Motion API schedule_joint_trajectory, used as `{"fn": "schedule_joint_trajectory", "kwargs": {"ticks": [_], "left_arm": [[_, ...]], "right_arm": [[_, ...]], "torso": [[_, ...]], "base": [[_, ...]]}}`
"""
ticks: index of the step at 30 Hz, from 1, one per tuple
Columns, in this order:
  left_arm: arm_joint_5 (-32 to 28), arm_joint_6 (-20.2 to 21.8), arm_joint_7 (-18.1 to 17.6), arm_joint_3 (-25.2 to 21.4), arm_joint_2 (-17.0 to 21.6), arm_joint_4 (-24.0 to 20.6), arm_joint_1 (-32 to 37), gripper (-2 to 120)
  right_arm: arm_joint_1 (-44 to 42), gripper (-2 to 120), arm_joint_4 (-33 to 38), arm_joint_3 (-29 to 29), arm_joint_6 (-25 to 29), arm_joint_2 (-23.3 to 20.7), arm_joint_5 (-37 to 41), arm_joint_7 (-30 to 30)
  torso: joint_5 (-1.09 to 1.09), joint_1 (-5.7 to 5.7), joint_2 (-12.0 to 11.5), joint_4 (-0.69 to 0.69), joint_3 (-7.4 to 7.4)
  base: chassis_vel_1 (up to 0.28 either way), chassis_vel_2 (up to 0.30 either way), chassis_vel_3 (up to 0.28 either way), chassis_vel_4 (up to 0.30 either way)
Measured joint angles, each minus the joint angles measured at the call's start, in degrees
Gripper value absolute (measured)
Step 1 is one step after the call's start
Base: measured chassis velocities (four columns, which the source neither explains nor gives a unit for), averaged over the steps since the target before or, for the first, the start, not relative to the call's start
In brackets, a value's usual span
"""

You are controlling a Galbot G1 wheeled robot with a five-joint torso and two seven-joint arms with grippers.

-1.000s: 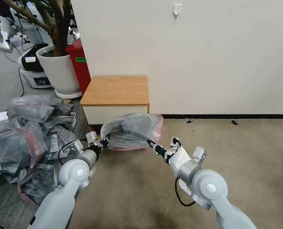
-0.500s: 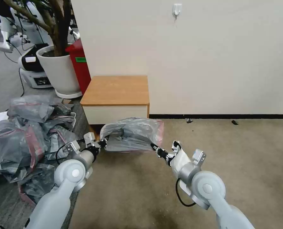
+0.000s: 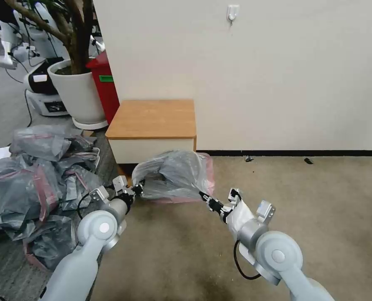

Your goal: Pick up the garbage bag from the table and place it over the trash can.

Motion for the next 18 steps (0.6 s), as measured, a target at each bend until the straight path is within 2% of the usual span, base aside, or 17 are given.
{"fn": "schedule_joint_trajectory", "kwargs": {"ticks": [8, 11, 18], "left_arm": [[-3.2, 3.8, 0.8, -2.5, 1.6, -2.8, 3.6, 2], [-3.3, 3.9, 0.9, -2.9, 2.0, -2.8, 3.8, 2], [-3.1, 3.8, 0.8, -3.3, 2.9, -2.8, 3.7, 2]], "right_arm": [[-0.2, 0, -2.6, -0.5, 0.9, -0.4, -3.3, -0.2], [-0.6, 0, -2.2, -1.1, 1.3, -0.7, -5.4, -0.8], [-2.0, 18, -1.0, -2.7, 3.9, -2.4, -13.5, -3.6]], "torso": [[0.00, 0.00, 0.0, 0.01, 0.00], [0.00, 0.00, 0.0, 0.01, 0.00], [-0.02, 0.00, 0.0, 0.00, 0.00]], "base": [[0.000, 0.000, 0.000, 0.000], [0.000, 0.000, 0.000, 0.000], [0.000, 0.000, 0.000, 0.000]]}}
